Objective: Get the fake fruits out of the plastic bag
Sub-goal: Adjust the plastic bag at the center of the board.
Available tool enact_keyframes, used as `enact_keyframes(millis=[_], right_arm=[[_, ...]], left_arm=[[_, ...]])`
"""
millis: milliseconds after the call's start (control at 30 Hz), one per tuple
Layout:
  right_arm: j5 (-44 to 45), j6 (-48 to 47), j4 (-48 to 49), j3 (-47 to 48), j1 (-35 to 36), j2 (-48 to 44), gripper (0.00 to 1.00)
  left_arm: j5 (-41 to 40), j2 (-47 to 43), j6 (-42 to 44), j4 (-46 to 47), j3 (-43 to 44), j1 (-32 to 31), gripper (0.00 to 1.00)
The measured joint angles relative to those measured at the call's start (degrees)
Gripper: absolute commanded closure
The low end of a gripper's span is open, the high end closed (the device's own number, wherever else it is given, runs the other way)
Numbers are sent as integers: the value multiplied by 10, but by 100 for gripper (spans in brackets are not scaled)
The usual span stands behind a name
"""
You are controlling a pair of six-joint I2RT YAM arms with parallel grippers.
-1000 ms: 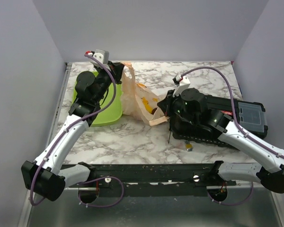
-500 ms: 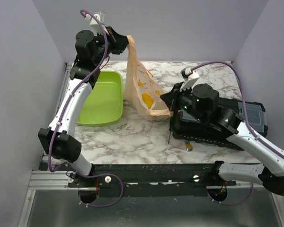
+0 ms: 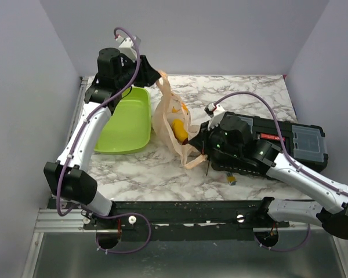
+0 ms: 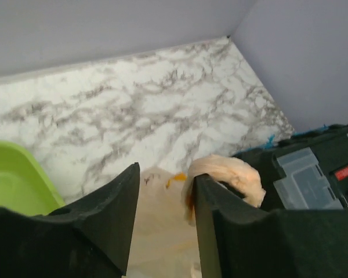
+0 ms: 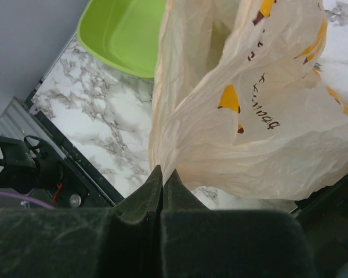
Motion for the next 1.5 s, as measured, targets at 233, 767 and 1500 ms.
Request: enact_keyframes(millis=[233, 767, 1500], right_arm=[[5, 9, -7, -19, 0, -12, 89], [59, 28, -58, -34, 0, -64, 36], [66, 9, -106, 74, 0, 32, 0]], left_arm=[[-16, -201, 16, -7, -215, 0, 6], [-123, -438, -52, 54, -536, -177, 3], [-319, -301, -54, 73, -555, -229, 86]])
